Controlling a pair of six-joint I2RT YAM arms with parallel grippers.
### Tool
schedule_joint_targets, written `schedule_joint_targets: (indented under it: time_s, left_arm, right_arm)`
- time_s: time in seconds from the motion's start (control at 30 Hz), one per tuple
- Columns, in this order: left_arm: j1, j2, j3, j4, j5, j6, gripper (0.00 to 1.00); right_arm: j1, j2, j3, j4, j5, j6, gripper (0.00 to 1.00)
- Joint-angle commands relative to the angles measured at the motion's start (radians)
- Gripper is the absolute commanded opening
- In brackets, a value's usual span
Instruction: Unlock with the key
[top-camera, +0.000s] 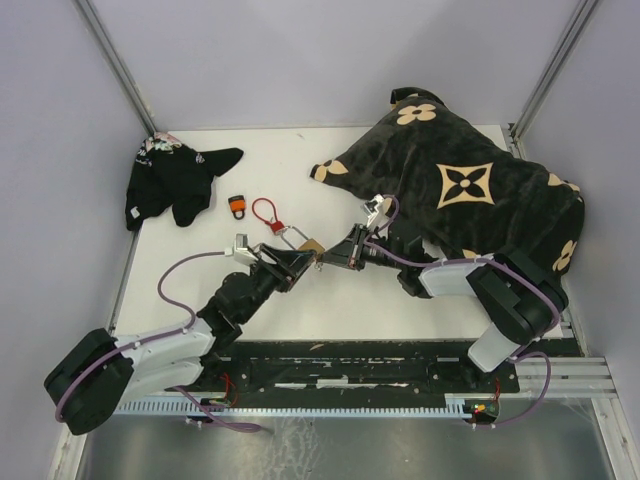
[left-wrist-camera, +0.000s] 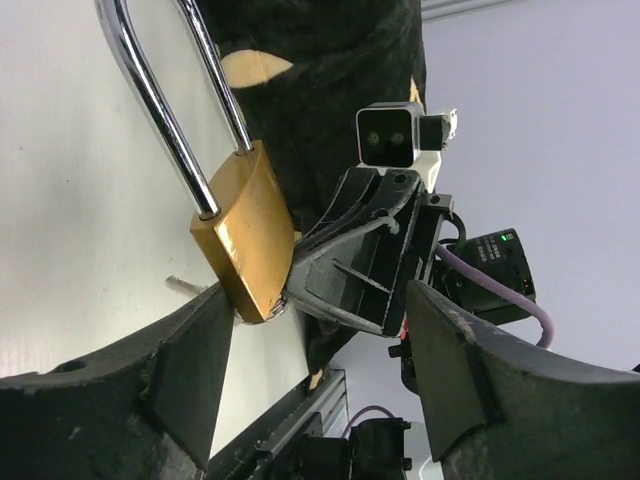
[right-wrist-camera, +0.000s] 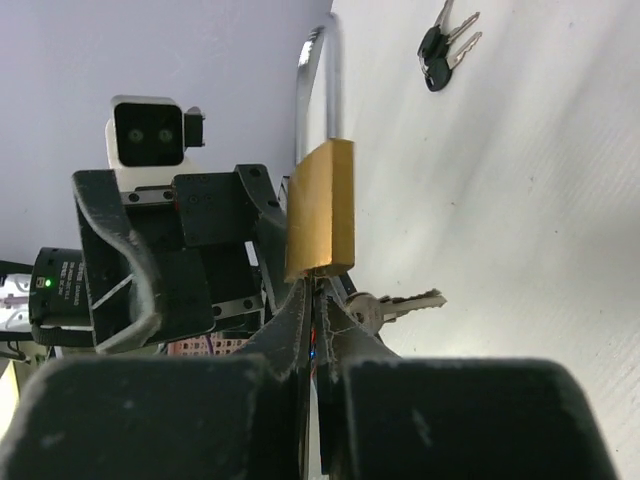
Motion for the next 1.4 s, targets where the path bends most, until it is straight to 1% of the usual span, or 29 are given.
schedule_joint_targets:
  time_s: [0.0,0.13,0.27,0.47,0.6,0.77,0.93,1.13,1.27,1.37]
  left_arm:
    - [-0.007,-0.065,0.002,-0.007,-0.022,-0.021,0.78]
    - [0.004,-0.087,-0.023,-0.042,-0.051,-0.022,0.85]
    - [0.020,-0.077,-0.043,-0.046,-0.080,-0.029,0.88]
    - [0.046,-0.005,-0.041,-0.019,-0.068,-0.062,0.89]
    - [0.047,0.031,-0.031,-0.081,-0.060,-0.086,0.89]
    - [0.047,0.080,-0.055,-0.106,-0.066,-0.190,0.90]
    - [0.046,0.181,-0.041,-0.103,-0.046,-0.255,0.91]
    - [0.042,0.271,-0.036,-0.129,-0.015,-0.323,0.91]
    - [0.041,0.311,-0.043,-0.081,-0.025,-0.314,0.90]
    - [0.042,0.313,-0.046,-0.092,-0.044,-0.294,0.90]
  right_arm:
    - [-0.003,0.038,0.018,0.149,0.028,0.030,0.02]
    - [-0.002,0.043,0.015,0.167,0.022,0.038,0.02]
    - [-0.002,0.043,0.015,0.192,0.009,0.058,0.02]
    - [-0.003,0.063,0.011,0.202,0.010,0.075,0.02]
    - [-0.002,0.096,0.000,0.205,0.017,0.066,0.02]
    - [-0.002,0.156,-0.013,0.239,0.024,0.063,0.02]
    - [0.001,0.207,-0.024,0.277,0.027,0.082,0.02]
    - [0.010,0.226,-0.037,0.230,0.042,0.040,0.02]
    - [0.022,0.232,-0.041,0.162,0.055,-0.018,0.02]
    - [0.026,0.238,-0.046,0.123,0.064,-0.058,0.06]
